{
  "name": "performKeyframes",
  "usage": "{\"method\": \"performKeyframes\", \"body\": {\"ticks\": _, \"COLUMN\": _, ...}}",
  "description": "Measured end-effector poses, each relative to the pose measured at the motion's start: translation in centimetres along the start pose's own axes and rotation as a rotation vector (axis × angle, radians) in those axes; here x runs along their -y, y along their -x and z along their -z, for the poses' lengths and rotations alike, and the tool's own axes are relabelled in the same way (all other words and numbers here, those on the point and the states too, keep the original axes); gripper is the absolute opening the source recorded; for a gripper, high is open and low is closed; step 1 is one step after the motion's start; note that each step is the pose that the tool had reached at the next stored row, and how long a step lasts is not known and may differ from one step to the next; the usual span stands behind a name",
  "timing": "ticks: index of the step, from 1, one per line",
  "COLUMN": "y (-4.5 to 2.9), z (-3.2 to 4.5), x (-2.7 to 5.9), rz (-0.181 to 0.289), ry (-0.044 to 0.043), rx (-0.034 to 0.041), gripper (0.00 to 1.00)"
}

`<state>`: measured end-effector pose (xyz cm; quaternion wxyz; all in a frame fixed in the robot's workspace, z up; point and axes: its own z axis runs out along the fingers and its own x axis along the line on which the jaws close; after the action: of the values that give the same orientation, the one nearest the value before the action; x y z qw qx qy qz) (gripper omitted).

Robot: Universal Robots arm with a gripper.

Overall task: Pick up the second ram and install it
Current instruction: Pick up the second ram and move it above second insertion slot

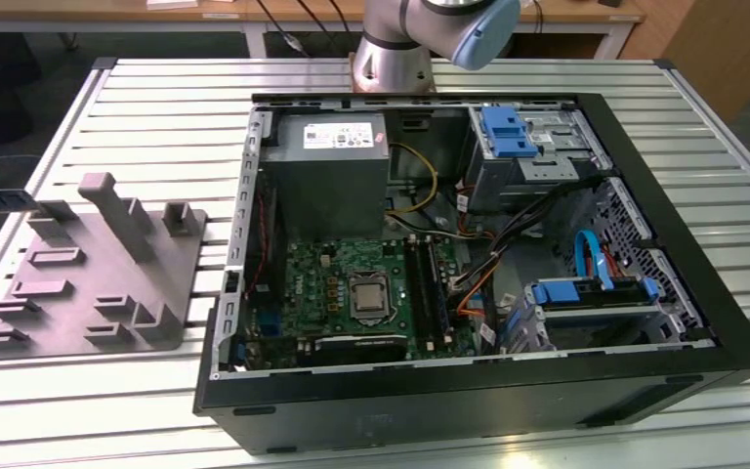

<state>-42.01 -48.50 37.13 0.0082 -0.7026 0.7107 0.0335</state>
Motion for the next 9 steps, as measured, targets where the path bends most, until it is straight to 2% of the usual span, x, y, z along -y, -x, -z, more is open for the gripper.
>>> {"method": "performKeyframes", "body": {"ticks": 5, "y": 0.05, "z": 0.89, "x": -0.03, "rz": 0.000, "ry": -0.0001, "rx": 0.0001, "gripper": 0.14}}
{"method": "performKeyframes", "body": {"ticks": 9, "y": 0.06, "z": 1.05, "x": -0.04, "rz": 0.000, "ry": -0.0002, "rx": 0.0003, "gripper": 0.14}}
